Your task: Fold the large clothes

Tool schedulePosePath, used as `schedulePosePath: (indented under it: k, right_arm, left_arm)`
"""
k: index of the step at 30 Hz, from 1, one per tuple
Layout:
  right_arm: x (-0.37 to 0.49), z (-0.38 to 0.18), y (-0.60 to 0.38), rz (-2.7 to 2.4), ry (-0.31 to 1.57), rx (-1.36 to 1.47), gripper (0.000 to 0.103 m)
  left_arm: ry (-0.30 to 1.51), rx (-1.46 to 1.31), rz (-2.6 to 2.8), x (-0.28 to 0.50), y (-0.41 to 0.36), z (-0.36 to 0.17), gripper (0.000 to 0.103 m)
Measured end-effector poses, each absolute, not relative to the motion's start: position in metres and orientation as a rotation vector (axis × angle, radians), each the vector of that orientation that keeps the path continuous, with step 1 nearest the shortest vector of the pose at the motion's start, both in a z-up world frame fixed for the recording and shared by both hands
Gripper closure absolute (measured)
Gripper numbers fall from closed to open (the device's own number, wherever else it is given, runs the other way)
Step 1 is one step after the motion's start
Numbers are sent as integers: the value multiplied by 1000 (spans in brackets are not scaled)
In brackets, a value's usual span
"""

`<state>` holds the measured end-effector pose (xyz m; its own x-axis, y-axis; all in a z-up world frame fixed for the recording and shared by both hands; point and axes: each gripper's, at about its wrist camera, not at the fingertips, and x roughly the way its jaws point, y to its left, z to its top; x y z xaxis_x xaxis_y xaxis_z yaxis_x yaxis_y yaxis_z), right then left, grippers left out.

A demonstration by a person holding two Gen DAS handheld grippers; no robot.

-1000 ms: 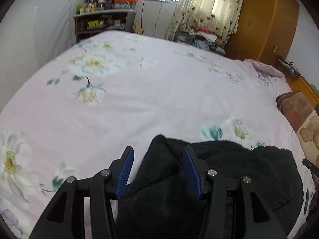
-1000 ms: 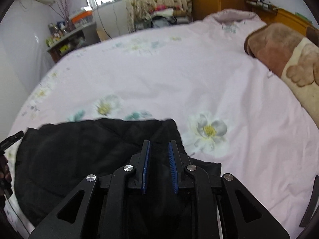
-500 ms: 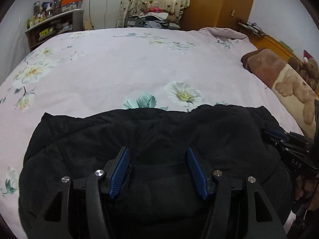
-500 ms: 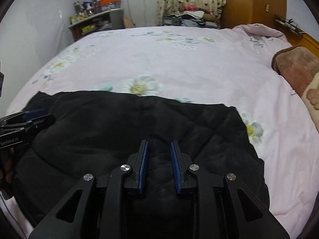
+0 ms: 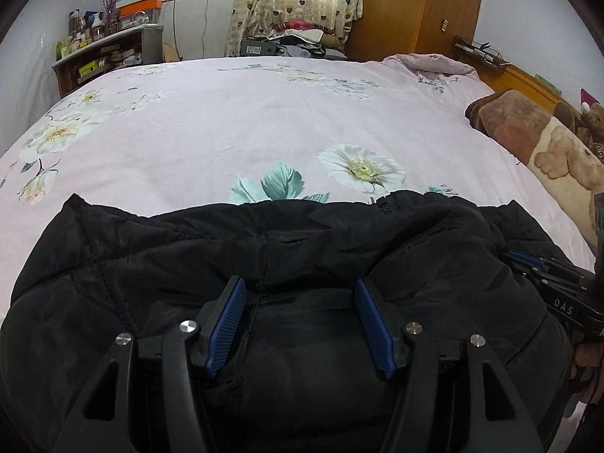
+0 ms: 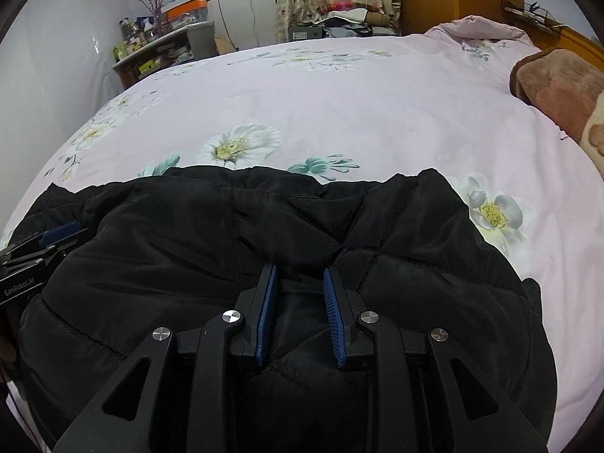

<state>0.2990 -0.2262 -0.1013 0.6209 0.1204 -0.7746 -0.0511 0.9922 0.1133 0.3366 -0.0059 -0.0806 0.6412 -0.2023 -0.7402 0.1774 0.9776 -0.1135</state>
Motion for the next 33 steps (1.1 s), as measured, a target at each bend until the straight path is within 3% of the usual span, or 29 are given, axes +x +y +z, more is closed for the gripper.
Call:
schedulePosePath:
  k: [6, 11, 16, 23, 33]
  right_arm:
    - [301, -89, -226, 89, 925, 77, 78]
    - [296, -54, -237, 60, 856, 58, 78]
    - [316, -83, -268, -29, 942, 72, 78]
    - [321, -110, -270, -54, 922, 73, 78]
    - [317, -89, -268, -82, 949, 52, 78]
  left_arm:
    - [904, -18, -225, 341, -4, -61, 41]
    - [801, 10, -179, 338, 33, -22, 41]
    - [893, -50, -111, 359, 78, -59, 41]
    - [844, -92, -103, 363, 75, -83, 41]
    - [881, -56, -80, 358, 77, -55, 42]
